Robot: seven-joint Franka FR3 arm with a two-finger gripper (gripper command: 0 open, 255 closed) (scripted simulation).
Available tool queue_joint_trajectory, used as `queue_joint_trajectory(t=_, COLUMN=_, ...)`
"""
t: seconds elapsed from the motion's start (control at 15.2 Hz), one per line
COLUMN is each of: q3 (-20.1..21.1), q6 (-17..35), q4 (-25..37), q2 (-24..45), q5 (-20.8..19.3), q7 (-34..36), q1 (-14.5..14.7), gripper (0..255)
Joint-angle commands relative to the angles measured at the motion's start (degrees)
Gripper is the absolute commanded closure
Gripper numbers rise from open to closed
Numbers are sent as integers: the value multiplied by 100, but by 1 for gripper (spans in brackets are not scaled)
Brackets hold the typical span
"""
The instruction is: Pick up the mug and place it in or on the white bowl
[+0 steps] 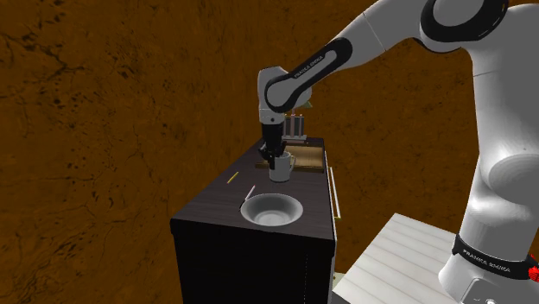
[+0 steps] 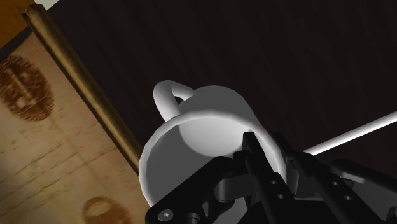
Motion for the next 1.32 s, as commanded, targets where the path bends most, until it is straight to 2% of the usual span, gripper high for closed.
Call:
queue_joint_trajectory(t=0.0, q3=8, q6=-137, q4=68, q2=-70, q5=18, q7=-11, q1=2, gripper=255)
queue_joint_trajectory(t=1.19, q3=36, q6=-1402, q4=920, q2=-492, q5=137, q7=-148, q1=-5, gripper=255)
queue_joint_trajectory(t=1.25, q3=81, q6=-1386, q4=778, q2=-613, q5=147, q7=-45, q1=53, gripper=255)
